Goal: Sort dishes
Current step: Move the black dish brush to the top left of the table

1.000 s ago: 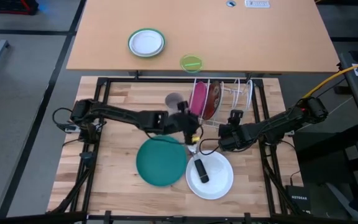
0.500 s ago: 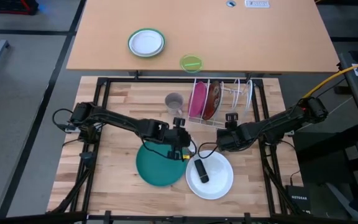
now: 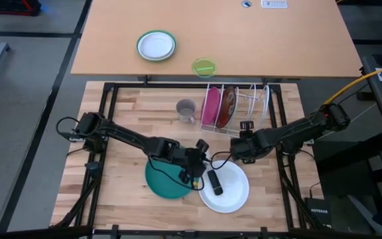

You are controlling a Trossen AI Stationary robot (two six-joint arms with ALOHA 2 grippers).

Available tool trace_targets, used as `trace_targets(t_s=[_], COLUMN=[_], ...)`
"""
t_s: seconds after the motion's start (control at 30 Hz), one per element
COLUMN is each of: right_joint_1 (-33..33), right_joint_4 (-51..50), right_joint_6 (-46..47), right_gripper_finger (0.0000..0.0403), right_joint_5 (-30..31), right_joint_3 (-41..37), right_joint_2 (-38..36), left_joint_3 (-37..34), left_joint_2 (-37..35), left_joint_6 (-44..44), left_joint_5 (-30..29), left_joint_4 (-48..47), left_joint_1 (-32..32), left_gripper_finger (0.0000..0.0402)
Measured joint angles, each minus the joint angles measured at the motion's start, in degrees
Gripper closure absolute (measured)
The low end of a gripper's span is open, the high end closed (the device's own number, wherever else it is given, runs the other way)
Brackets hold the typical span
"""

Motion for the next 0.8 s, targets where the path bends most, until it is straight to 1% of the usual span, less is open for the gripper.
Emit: trace_targets(t_s=[0.17, 0.4, 0.47, 0.63, 0.8], right_joint_1=[0.0, 0.0, 0.0, 0.0, 0.0], right_joint_4=[-7.21, -17.61, -19.57, -21.95, -21.2], right_joint_6=[0.5, 0.4, -0.02, -0.28, -1.56], right_gripper_finger=[0.0267, 0.0267, 0.0267, 0.0267, 0.0267], right_joint_5=[0.82, 5.82, 7.2, 8.08, 8.14], right_joint_3=[6.63, 17.8, 20.68, 26.23, 28.27], right_joint_2=[-0.02, -0.06, -0.06, -0.06, -0.06], left_joint_3=[0.0, 0.0, 0.0, 0.0, 0.06], left_joint_2=[3.44, 6.86, 6.97, 7.53, 9.03], left_joint_6=[1.87, 7.8, 9.41, 13.56, 18.05], left_joint_5=[1.2, 1.33, 1.35, 1.33, 1.34], left_joint_4=[0.23, 2.87, 1.98, 0.17, 1.01], left_joint_1=[-0.02, 0.05, 0.09, 0.33, 1.11], left_gripper_finger=[0.0247, 0.0247, 0.0247, 0.0247, 0.0247])
